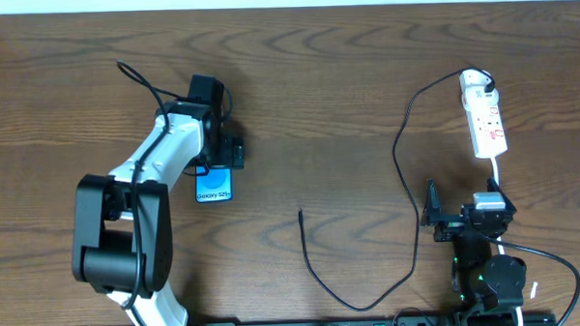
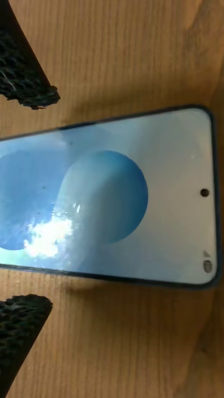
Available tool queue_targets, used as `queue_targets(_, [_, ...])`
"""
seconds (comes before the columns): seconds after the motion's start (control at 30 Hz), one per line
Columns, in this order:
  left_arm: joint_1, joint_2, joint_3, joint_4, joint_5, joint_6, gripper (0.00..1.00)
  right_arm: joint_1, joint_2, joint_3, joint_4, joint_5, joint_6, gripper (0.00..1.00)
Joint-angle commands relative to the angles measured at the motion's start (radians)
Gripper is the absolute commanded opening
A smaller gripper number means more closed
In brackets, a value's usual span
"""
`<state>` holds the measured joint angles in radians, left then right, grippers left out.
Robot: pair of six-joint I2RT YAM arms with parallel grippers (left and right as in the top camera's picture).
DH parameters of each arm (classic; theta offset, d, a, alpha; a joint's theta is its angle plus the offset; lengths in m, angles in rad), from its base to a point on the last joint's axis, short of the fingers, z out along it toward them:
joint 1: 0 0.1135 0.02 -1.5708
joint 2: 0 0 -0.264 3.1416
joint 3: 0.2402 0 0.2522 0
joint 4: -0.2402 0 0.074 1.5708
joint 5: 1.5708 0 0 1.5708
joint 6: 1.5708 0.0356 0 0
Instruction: Plug charger to phone and switch on socket
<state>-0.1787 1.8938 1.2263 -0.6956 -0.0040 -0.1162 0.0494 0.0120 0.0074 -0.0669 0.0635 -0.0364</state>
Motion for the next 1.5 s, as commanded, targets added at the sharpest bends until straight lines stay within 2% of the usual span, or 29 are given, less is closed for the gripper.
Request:
queue_targets(0.0, [0.004,0.04,0.025,0.005,0.003,-0.009,0.98,0.01,-0.007,-0.002,-0.003,0.005,0.01,0.99])
queue_targets(1.47, [0.004,0.048,0.014,0.006,0.019,-0.009,0.98,0.01,-0.007,-0.002,-0.003,0.005,0.01,0.99])
